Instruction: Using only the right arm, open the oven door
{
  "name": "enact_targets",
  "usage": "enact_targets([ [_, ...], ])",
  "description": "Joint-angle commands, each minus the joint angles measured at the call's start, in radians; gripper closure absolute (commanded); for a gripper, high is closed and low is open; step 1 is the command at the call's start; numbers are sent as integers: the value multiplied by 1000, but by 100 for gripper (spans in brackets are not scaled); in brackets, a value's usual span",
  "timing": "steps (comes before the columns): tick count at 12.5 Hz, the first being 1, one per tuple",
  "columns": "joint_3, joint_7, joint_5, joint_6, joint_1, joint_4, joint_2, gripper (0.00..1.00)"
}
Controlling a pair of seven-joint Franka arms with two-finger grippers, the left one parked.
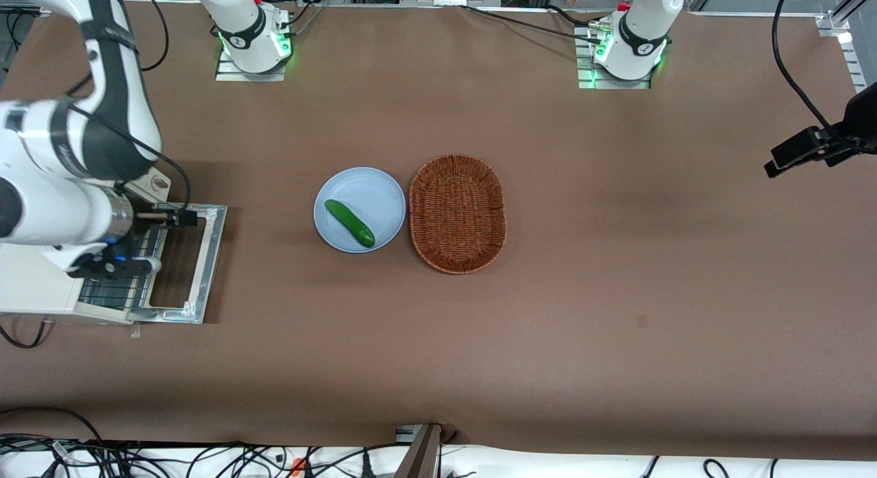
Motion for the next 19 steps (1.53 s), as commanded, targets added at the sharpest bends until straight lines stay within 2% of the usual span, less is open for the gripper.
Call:
enact_targets([
  [1, -40, -25, 45, -62, -5, -23, -101, 0],
  [3, -62, -51, 45, -141, -4, -23, -154, 0],
  [7, -76, -73, 46, -167, -31, -34, -252, 0],
  [10, 31, -96, 46, -194, -154, -35, -310, 0],
  [13, 38, -91, 46, -205, -159, -64, -368, 0],
  [19, 36, -85, 45, -147, -160, -49, -352, 0],
])
